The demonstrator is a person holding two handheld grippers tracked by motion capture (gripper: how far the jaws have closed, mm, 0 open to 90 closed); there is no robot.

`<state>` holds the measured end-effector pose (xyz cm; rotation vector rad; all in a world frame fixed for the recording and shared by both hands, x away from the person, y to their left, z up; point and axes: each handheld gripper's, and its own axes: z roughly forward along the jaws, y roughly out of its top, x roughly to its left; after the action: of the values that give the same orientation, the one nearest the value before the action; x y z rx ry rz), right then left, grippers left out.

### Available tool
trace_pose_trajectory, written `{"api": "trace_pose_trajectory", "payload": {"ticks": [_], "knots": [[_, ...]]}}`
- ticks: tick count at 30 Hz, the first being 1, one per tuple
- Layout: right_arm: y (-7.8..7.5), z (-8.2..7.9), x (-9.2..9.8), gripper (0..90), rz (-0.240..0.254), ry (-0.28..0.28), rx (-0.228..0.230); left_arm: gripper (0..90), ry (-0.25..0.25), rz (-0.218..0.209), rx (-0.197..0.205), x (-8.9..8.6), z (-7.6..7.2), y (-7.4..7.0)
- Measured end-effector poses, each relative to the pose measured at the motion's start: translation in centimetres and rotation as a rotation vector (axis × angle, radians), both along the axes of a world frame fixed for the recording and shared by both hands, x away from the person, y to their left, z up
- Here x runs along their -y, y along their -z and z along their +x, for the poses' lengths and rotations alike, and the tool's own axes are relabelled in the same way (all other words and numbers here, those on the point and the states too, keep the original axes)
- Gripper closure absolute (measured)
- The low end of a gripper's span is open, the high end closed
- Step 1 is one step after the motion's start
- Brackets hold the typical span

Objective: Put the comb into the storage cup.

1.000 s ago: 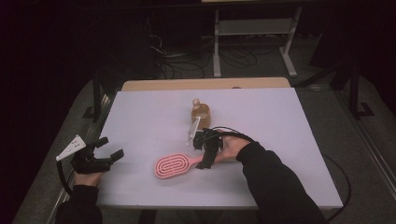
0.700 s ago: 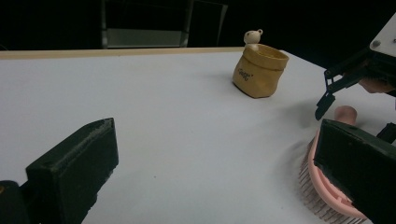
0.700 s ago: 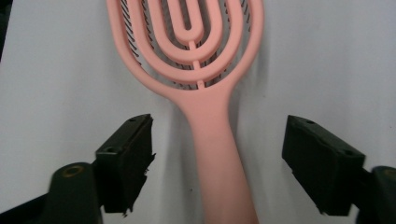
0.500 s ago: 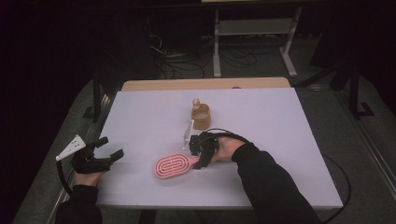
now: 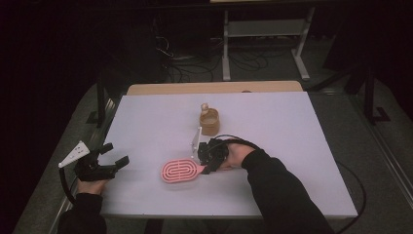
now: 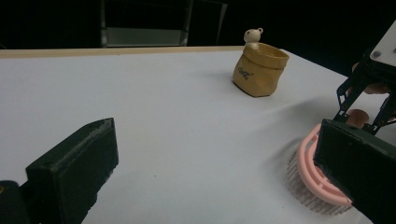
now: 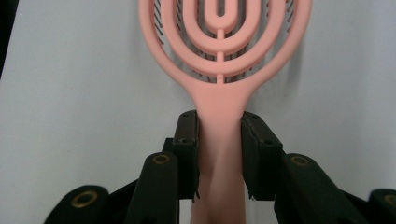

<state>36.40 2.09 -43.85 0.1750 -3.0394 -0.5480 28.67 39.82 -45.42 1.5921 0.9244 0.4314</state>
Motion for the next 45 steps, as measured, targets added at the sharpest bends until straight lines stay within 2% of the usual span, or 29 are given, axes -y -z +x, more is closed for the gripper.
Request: {"api": "trace_pose_trajectory", "payload": {"ticks": [12, 17, 21, 27, 34, 36, 39, 45], "knots": [[-0.1, -0.2, 0.0, 68.5, 0.011, 0.005, -0.011, 0.0, 0.000, -0.001, 0.001, 0.0, 0.0, 0.0], [-0.5, -0.4, 0.0, 68.6, 0.029, 0.019, 0.003, 0.0, 0.000, 0.001, 0.000, 0.0, 0.0, 0.0], [-1.0, -0.3, 0.3, 68.6, 0.047, 0.047, -0.012, 0.0, 0.000, 0.001, 0.000, 0.0, 0.0, 0.0], [-1.4, -0.3, 0.8, 68.6, 0.047, 0.061, -0.022, 0.0, 0.002, 0.000, -0.003, 0.0, 0.0, 0.1], [-2.4, -0.3, 1.6, 68.6, 0.074, 0.083, -0.014, 0.0, -0.003, -0.006, -0.010, 0.0, 0.0, 0.2], [-2.8, -0.3, 2.0, 68.6, 0.085, 0.091, -0.006, 0.0, -0.003, 0.003, -0.012, 0.0, 0.0, 0.2], [-3.4, -0.1, 2.7, 68.6, 0.113, 0.105, -0.008, 0.0, 0.008, 0.013, -0.007, 0.5, -0.1, 0.1], [-4.4, -0.2, 3.5, 68.6, 0.134, 0.120, 0.010, 0.0, 0.024, 0.015, -0.003, 1.0, -0.1, -0.1]]}}
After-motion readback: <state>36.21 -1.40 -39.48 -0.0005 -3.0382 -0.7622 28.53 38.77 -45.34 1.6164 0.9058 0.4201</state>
